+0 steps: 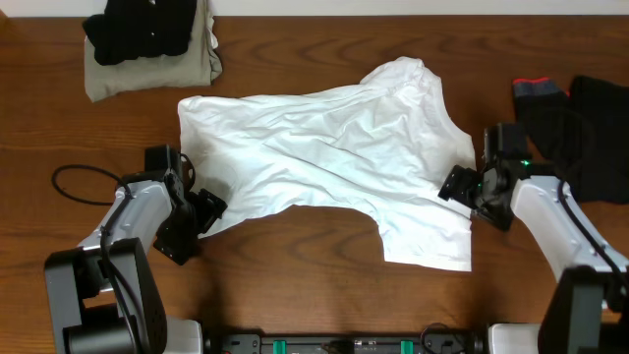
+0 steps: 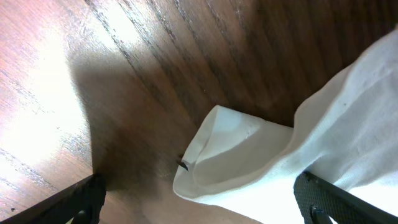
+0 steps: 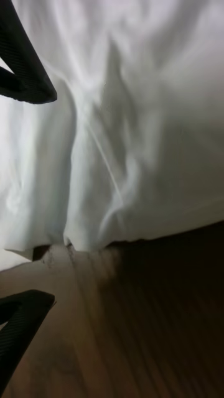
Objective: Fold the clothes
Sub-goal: 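Grasp the T-shirt's lower left and right corners with both grippers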
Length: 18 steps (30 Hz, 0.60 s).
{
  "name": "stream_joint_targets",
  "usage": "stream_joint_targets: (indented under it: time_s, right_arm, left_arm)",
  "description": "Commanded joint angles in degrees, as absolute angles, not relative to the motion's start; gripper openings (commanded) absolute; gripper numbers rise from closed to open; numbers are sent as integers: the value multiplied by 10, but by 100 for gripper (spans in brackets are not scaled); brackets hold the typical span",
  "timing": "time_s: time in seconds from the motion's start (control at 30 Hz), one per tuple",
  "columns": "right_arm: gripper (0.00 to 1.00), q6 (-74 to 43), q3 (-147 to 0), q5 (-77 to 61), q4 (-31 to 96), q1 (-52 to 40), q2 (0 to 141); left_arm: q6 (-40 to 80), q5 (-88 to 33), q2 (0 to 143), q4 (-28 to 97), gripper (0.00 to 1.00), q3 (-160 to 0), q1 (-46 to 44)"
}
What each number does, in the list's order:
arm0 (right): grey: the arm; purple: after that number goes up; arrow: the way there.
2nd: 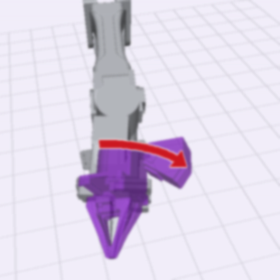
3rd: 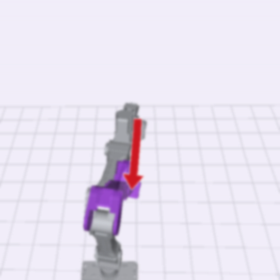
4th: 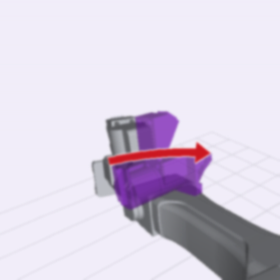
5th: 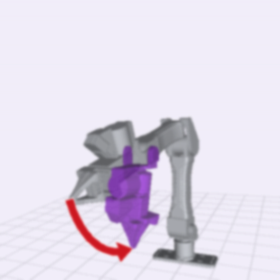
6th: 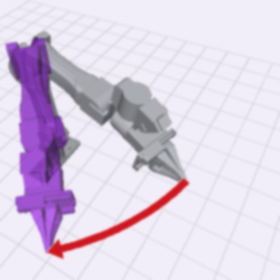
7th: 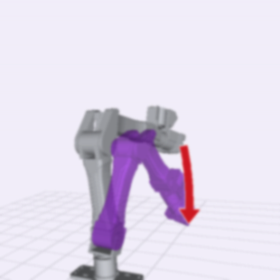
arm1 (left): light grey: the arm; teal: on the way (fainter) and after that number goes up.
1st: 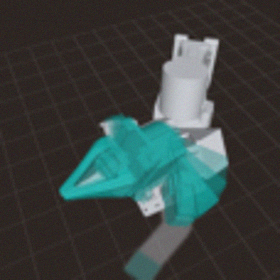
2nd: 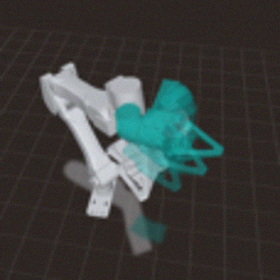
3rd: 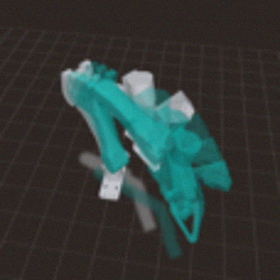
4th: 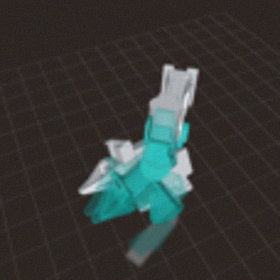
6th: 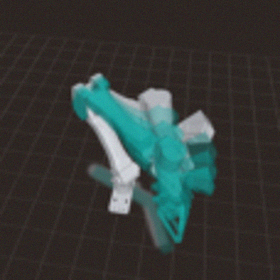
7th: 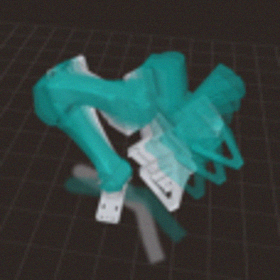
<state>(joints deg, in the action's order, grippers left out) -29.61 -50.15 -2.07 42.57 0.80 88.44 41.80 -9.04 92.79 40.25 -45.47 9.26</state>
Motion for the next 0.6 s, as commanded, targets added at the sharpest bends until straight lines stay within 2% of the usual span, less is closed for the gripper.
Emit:
stream_joint_targets:
  time_s: [0.0, 0.43, 0.5, 0.57]
  right_arm:
    - [95, -296, -501, -2, 424, 11, 916]
    - [92, -274, -501, -2, 411, 11, 972]
    - [89, -274, -501, -2, 411, 11, 975]
    - [79, -274, -500, -2, 411, 11, 978]
  left_arm:
    - [410, -81, 954, 385, 99, -444, 95]
    - [410, -81, 954, 385, 99, -444, 95]
    - [410, -81, 954, 385, 98, -444, 95]
    - [410, -81, 954, 385, 95, -444, 95]
